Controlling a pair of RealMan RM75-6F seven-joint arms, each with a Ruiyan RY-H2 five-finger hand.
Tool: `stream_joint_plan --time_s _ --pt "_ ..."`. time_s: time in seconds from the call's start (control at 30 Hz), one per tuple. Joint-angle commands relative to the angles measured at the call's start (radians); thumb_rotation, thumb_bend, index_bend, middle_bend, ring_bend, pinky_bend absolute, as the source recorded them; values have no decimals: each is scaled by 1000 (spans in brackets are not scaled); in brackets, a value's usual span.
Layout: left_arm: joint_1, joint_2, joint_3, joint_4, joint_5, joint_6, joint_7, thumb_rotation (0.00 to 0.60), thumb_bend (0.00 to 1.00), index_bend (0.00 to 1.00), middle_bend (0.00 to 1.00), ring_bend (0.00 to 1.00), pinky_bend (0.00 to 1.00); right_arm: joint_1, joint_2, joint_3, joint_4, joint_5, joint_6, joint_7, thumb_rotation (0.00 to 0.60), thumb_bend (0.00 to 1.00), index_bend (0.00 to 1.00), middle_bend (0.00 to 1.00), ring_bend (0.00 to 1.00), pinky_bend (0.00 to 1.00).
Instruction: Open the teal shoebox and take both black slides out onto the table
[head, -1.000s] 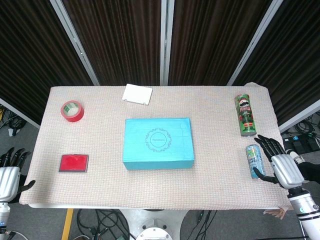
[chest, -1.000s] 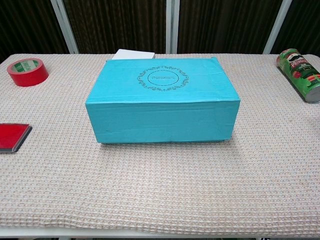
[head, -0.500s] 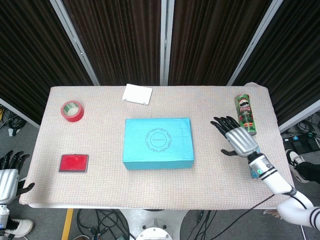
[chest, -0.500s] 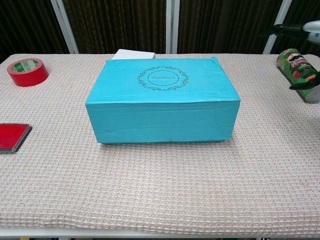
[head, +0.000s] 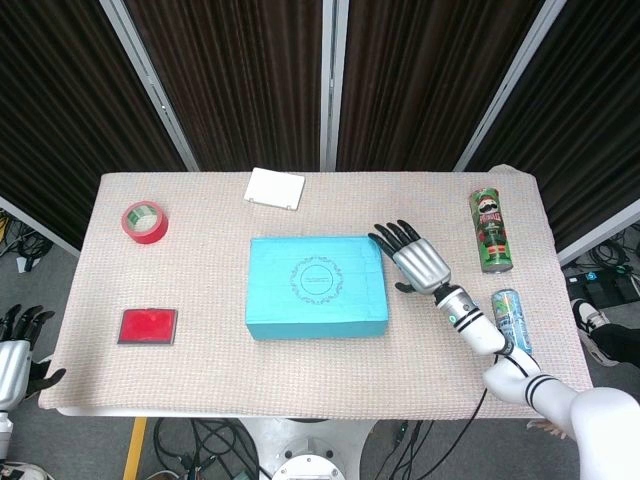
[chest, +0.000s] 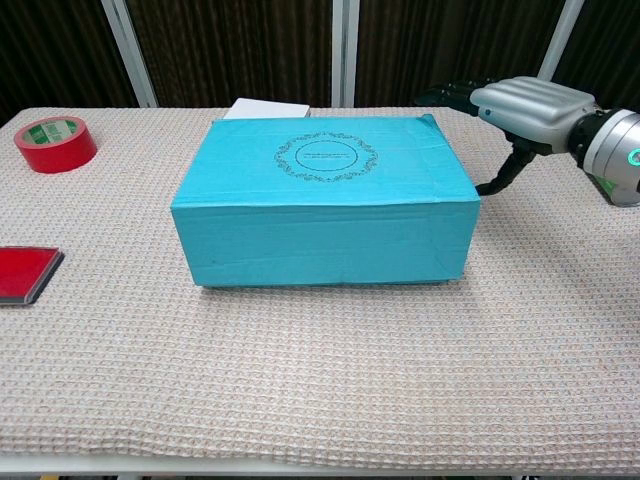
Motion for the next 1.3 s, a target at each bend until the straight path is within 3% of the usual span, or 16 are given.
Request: stream_joint_plan --time_s 0.03,0.2,0.33,0.47,0.6,0.73,0.83,1.0,1.2,1.3 --pt "-1 2 0 -2 0 -4 -5 600 61 196 133 42 145 33 -92 -26 126 -41 81 54 600 30 0 1 0 0" --pt "-1 5 2 -1 -1 -8 -10 600 61 196 133 42 145 45 -156 -78 265 -91 163 93 600 65 8 44 0 0" --pt "0 6 2 0 -3 -8 -12 600 61 196 133 42 145 34 -195 -115 367 -122 253 126 600 138 97 119 0 0" --pt "1 5 3 3 -4 -11 -14 600 61 196 133 42 145 19 -223 -144 447 -138 319 185 600 359 241 230 0 0" --pt "0 6 4 0 -1 -11 -15 600 60 196 133 42 145 7 -234 -172 487 -147 361 244 600 502 351 302 29 0" --pt "1 7 4 -3 -2 -10 -12 600 60 196 133 42 145 -5 -235 -155 465 -111 367 338 600 604 426 347 49 0" --pt "2 7 5 -4 -2 -11 -12 600 61 196 133 42 145 -9 -222 -119 387 -51 320 461 600 622 461 368 49 0" --pt "3 8 6 -5 1 -7 -11 600 61 196 133 42 145 5 -142 -38 152 72 174 643 600 623 486 391 49 0" --pt "8 7 8 -1 6 1 -15 600 61 196 133 42 145 32 14 83 -212 265 -70 751 600 596 477 391 48 0" --pt "10 3 9 4 6 0 -23 600 61 196 133 42 145 44 72 143 -338 367 -180 783 600 589 467 391 47 0"
